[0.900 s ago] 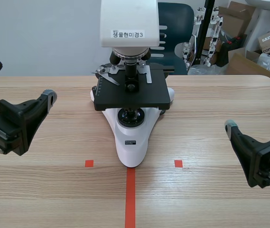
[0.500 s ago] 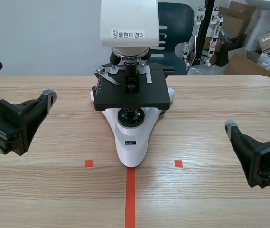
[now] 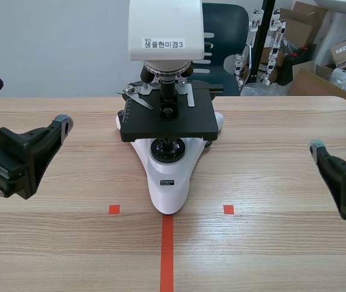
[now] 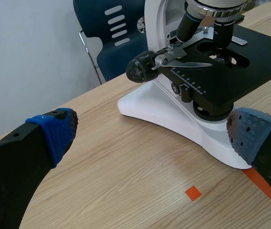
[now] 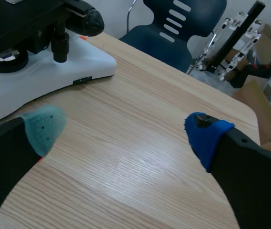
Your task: Point at the coarse focus knob
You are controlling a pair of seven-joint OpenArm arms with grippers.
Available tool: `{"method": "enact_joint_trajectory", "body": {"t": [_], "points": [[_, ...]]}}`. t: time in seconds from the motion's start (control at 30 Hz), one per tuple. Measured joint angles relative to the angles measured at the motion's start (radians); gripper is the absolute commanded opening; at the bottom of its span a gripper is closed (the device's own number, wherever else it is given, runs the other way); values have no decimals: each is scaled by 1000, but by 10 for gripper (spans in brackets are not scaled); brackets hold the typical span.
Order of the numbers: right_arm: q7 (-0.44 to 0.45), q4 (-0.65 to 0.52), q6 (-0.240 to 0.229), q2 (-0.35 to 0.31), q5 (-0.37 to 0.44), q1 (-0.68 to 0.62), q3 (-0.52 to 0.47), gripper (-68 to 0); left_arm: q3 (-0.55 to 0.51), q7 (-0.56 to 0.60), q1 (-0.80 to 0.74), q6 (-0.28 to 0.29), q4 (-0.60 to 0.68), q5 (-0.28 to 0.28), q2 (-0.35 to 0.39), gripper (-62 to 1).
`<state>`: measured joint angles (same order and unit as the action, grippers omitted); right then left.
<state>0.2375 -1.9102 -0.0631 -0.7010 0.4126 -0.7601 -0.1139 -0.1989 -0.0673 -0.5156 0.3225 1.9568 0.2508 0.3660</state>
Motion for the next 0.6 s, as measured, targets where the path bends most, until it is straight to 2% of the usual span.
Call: {"method": "enact_joint_trajectory", "body": {"t": [0.07,0.17,0.23,0.3,0.43,0.6], "points": [[1,0,-5,-50,-20,-5,0,-255,0,0,0,0,0,0,0,14],[5,0,9,-126,-19,-26,0,-410,0,0,0,0,0,0,0,14],[4,2,32,-174,-20,-35,0,-548,0,0,0,0,0,0,0,14],[8,14,70,-225,-19,-35,0,-626,0,0,0,0,0,0,0,14],[60,72,145,-314,21,-35,0,-629,0,0,0,0,0,-7,0,14],[83,163,146,-391,116,25,0,-629,0,0,0,0,0,-7,0,14]]}}
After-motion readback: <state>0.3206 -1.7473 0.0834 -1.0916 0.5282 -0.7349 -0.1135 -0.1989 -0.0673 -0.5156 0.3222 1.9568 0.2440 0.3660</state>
